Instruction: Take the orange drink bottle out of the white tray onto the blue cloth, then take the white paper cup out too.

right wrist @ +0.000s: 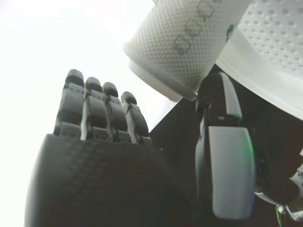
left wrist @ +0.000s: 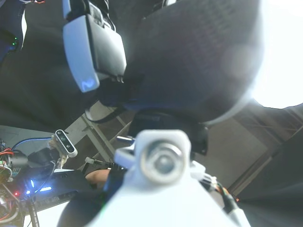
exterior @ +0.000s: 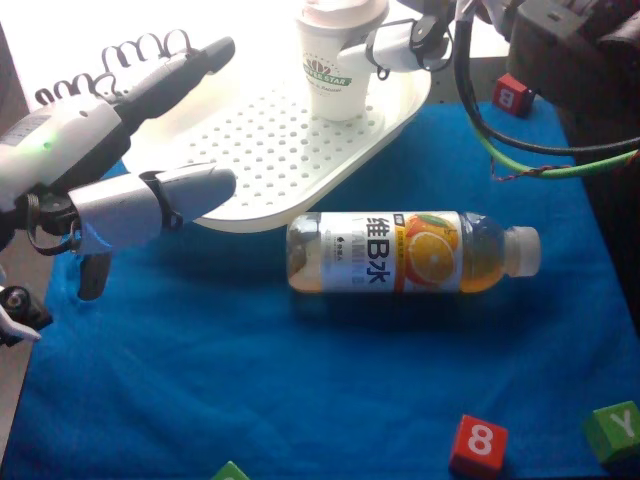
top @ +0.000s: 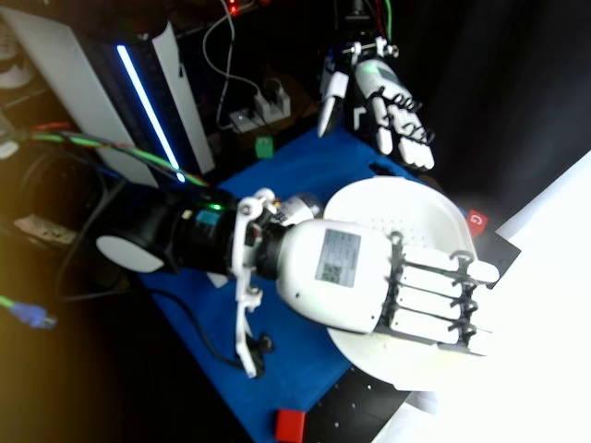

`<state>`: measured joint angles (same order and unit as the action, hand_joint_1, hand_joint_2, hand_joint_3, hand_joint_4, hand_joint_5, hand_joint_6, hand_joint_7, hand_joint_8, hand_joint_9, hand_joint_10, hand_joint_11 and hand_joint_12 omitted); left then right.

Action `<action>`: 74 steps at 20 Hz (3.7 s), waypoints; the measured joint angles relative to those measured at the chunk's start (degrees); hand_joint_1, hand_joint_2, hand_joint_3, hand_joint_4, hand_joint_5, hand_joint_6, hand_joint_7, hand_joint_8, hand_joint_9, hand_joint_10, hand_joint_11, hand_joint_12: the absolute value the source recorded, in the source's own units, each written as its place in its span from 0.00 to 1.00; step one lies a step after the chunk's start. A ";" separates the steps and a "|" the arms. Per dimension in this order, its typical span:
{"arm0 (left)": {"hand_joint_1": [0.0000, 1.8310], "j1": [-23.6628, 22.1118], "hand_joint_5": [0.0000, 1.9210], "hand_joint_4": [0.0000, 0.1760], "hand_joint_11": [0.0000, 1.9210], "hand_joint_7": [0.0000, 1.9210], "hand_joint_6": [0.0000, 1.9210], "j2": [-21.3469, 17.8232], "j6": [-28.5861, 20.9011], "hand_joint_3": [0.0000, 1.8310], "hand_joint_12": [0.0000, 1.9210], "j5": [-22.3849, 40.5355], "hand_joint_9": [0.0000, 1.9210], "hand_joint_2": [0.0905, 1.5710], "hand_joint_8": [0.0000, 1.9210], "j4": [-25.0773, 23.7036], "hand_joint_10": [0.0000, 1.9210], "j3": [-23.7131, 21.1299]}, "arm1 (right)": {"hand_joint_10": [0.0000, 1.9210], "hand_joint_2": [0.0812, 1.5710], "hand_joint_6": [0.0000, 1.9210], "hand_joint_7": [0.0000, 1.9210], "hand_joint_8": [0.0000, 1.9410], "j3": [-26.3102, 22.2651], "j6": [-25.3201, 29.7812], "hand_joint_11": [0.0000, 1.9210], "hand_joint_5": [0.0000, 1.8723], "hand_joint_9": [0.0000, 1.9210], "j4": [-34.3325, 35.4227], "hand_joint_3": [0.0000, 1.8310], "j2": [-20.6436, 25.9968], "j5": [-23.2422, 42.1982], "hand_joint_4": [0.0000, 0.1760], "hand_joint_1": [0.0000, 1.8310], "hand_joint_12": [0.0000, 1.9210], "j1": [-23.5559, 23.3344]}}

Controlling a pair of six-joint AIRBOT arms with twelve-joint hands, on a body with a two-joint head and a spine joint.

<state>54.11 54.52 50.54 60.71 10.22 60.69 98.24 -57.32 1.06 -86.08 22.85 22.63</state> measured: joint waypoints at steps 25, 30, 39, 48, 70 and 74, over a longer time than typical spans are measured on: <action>0.17 0.00 0.00 0.75 0.00 0.00 0.00 0.02 -0.22 0.00 0.00 0.02 0.00 0.78 0.00 0.72 0.00 0.00 | 0.00 0.70 0.00 0.00 0.00 0.35 0.02 0.00 0.00 0.00 -0.02 0.00 -0.96 -3.89 0.00 0.44 0.00 0.50; 0.15 0.20 0.00 0.67 0.00 0.00 0.00 0.35 -0.39 0.01 0.00 0.61 0.00 0.80 0.00 1.18 0.00 0.00 | 0.00 0.76 0.01 0.05 0.00 0.48 0.02 0.01 0.08 0.07 0.02 0.00 -0.98 -3.85 0.00 0.45 0.30 1.11; 0.16 0.66 0.00 0.60 0.00 0.00 0.00 0.35 -0.66 0.01 0.00 1.22 0.00 0.82 0.00 1.81 0.00 0.00 | 0.73 0.77 0.66 0.17 0.57 0.72 0.72 0.16 0.09 0.19 0.22 0.00 -0.52 -0.61 0.00 0.56 0.98 1.07; 0.15 1.36 0.00 0.70 0.00 0.00 0.00 0.35 -0.79 0.00 0.00 1.53 0.00 0.82 0.00 2.62 0.00 -0.07 | 0.80 0.76 0.68 0.15 0.64 -1.16 1.49 0.21 0.10 0.19 0.22 0.00 1.88 -0.61 0.00 0.55 1.00 1.07; 0.16 2.45 0.00 0.87 0.00 0.00 0.00 0.35 -0.79 0.00 0.00 2.10 0.00 0.81 0.00 3.56 0.00 -0.20 | 0.90 0.75 0.69 0.18 0.70 -14.60 9.62 0.27 0.11 0.24 -8.63 0.00 12.46 9.81 0.00 0.61 1.00 1.49; 0.16 2.62 0.00 0.89 0.00 0.00 0.00 0.35 -0.79 0.00 0.00 2.16 0.00 0.81 0.00 4.55 0.00 -0.48 | 0.95 0.84 0.85 0.19 0.79 -18.78 9.94 0.37 0.24 0.27 -9.68 0.01 15.91 13.77 0.00 0.54 1.00 1.49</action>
<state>56.73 54.87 49.76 62.87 14.76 60.20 79.46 -47.37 -8.62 -70.17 36.62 24.12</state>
